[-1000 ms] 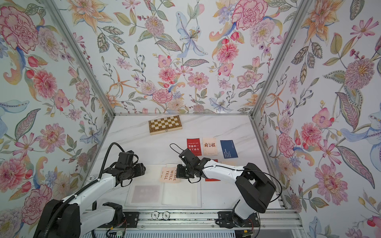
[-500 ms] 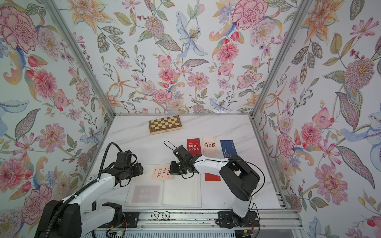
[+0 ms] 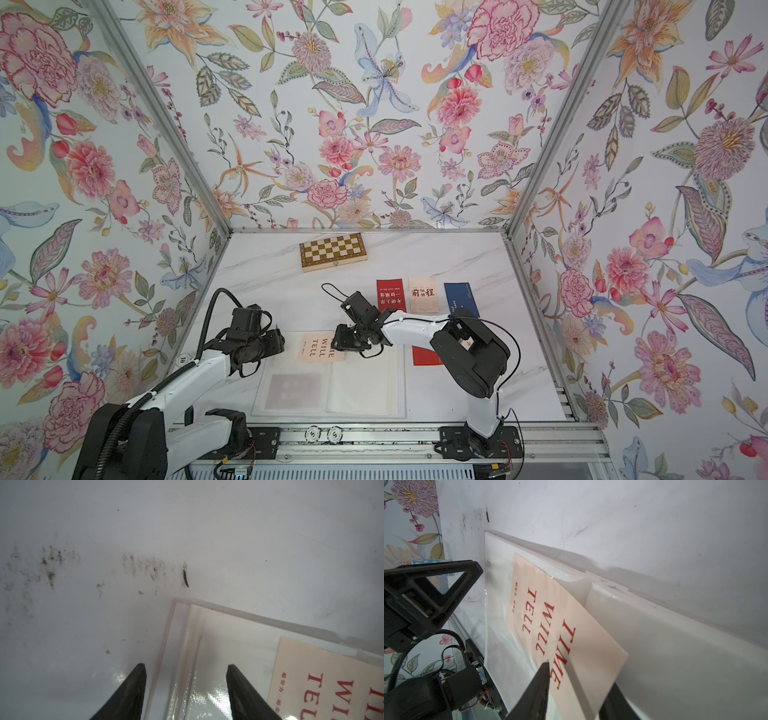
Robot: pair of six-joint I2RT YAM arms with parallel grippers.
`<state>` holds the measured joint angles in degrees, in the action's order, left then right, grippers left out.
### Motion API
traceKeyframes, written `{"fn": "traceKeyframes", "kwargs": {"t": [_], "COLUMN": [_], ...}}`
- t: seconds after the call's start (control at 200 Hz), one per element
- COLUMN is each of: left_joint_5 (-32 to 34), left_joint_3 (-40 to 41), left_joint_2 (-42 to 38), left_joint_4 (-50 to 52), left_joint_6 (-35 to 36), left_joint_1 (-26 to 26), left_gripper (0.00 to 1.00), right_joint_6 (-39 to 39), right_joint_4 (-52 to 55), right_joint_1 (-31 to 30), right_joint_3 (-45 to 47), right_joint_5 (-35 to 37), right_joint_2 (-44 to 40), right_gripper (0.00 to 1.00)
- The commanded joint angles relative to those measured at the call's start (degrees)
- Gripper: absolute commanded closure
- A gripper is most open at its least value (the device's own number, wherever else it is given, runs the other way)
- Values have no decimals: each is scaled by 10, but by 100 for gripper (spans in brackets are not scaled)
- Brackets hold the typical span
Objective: Place the photos into the photo albums
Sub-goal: Insert the photo into the photo album.
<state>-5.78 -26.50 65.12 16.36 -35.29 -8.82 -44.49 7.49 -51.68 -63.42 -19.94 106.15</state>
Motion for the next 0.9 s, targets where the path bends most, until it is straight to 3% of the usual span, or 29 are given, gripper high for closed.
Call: {"fn": "traceKeyframes", "kwargs": {"t": [0.0,0.25,0.896], "left_joint_5": [-11,-24,-57], "left_joint_3": [5,4,3], "left_joint_2": [10,19,41], "left_joint_4": [-8,-15,-29], "left_joint_6": [11,14,16], "left_joint_1": [6,7,10], "left_gripper": [39,39,38], "right_joint_6": [21,34,11], "right_joint_4": [47,85,44], "right_joint_1": [3,-13,-42], "right_joint_3": [-2,-27,-129], "right_joint_5": [27,58,23], "right_joint_2": [-18,-9,82], "right_gripper": [61,61,61]}}
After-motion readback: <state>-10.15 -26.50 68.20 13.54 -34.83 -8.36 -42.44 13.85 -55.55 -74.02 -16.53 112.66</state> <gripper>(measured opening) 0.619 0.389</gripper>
